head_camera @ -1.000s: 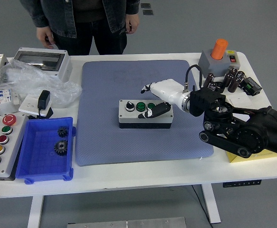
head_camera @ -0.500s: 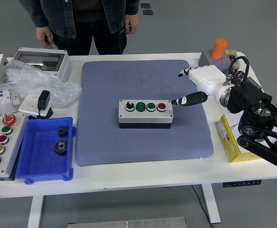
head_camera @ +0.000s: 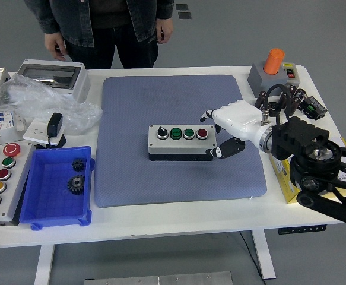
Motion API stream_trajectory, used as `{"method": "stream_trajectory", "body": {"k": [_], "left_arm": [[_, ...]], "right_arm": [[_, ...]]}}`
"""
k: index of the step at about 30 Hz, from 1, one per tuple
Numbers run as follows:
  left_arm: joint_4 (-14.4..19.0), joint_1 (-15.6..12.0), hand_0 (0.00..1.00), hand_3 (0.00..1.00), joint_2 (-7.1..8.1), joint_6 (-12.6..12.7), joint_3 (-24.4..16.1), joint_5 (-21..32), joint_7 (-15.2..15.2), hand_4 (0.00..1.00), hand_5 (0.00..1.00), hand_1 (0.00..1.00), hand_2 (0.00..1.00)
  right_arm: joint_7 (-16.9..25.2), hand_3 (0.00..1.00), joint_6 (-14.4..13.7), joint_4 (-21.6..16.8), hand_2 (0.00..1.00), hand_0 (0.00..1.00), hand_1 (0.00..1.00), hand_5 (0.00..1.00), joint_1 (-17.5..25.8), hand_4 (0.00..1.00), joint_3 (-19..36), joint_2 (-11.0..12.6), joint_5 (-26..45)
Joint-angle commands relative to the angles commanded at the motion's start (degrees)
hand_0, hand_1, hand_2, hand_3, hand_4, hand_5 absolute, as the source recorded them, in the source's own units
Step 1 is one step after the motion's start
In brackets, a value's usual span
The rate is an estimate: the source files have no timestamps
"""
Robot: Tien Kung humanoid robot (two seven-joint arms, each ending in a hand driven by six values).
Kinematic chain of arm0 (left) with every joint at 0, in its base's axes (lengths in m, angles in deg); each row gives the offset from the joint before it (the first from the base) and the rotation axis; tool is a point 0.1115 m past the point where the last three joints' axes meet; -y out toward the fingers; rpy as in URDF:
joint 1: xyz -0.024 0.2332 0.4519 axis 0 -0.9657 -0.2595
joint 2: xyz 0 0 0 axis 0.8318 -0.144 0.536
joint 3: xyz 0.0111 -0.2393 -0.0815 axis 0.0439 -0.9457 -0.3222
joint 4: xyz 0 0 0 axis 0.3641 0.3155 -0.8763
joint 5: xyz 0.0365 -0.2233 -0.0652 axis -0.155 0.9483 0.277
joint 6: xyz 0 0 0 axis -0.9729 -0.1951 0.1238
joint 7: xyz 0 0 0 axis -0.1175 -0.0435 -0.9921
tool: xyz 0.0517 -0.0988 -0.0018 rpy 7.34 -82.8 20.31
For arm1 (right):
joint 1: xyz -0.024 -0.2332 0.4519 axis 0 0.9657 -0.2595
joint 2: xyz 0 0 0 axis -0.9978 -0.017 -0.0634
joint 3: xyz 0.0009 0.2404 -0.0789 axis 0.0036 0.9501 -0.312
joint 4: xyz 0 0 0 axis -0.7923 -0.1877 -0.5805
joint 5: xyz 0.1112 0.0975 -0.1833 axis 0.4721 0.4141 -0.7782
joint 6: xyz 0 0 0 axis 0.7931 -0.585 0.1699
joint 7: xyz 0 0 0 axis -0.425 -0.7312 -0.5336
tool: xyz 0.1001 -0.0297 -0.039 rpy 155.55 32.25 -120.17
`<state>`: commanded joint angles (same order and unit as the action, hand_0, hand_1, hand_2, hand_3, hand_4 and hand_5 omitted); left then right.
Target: Pick up the button,place it on the desk,press the button,press the button
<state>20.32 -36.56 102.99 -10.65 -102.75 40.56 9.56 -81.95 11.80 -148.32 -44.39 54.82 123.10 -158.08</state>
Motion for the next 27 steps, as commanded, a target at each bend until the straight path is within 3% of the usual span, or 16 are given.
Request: {"method": "stream_trajectory", "body": {"k": [9,27], "left_arm": [[-0.1,0.1,0.622,0.683,0.05,0.0,0.7,0.7,0.1,0.700,0.340,0.659,0.628],[-0.1,0.2,0.622,0.685,0.05,0.2,0.8,0.8,0.5,0.702,0.346,0.659,0.628]], "right_arm": [[-0.6,0.896,0.6,4.6,0.261,0.555,0.461,0.002,-2.6,0.334,-4.4,-3.6,0.2],[-1.1,0.883,1.3,8.4,0.255,0.548,0.446,0.002,-3.8,0.334,-9.5,-6.0,1.6]]}}
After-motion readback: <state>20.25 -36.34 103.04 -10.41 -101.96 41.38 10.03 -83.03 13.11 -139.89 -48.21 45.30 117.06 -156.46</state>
